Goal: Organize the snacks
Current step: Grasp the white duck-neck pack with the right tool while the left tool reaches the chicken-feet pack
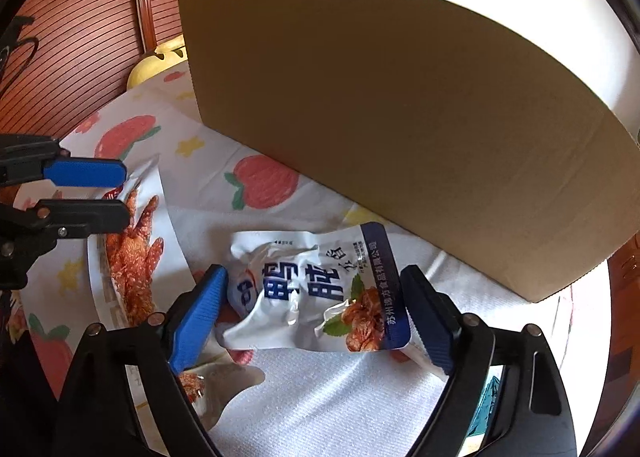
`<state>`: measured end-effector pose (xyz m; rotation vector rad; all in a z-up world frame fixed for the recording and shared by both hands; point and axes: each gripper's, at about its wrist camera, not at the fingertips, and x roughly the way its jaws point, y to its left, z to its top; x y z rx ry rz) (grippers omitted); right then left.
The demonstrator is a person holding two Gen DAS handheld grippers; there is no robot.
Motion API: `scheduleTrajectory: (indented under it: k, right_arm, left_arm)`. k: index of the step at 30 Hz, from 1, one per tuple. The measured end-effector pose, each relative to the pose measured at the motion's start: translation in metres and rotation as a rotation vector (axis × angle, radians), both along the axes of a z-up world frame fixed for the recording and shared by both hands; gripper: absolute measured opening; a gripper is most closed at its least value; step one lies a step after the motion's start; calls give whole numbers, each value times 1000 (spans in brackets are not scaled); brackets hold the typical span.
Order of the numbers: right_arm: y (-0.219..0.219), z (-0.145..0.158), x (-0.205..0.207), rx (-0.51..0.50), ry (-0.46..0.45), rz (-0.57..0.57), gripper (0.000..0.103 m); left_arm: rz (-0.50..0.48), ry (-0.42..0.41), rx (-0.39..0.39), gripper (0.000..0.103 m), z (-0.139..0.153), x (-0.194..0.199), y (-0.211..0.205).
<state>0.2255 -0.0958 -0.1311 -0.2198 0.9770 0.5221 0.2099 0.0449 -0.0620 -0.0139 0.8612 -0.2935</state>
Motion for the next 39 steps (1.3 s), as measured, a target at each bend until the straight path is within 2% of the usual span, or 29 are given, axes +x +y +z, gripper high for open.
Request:
scheduleTrajectory:
  k: [15, 17, 18, 20, 24, 39]
  right_arm:
    - [-12, 1, -1, 30, 18, -6, 84]
    - [-18, 7, -6, 46, -7, -12, 77]
    - [-22, 14, -8, 70, -22, -18, 60]
    - [-28, 20, -9, 60, -23, -50, 61]
    - [-30, 14, -11, 45, -15, -35, 60]
    - [-33, 14, -14, 54, -20, -37, 60]
  left_arm:
    - [46, 5, -7, 38, 3, -14, 15]
    - [46, 2, -11, 38, 3, -14, 15]
    - [47, 3, -10, 38, 2, -13, 14]
    - [48, 5, -3, 38, 0, -11, 13]
    - [57, 2, 9, 39, -1, -7, 13]
    - [92, 26, -8, 54, -14, 14, 20]
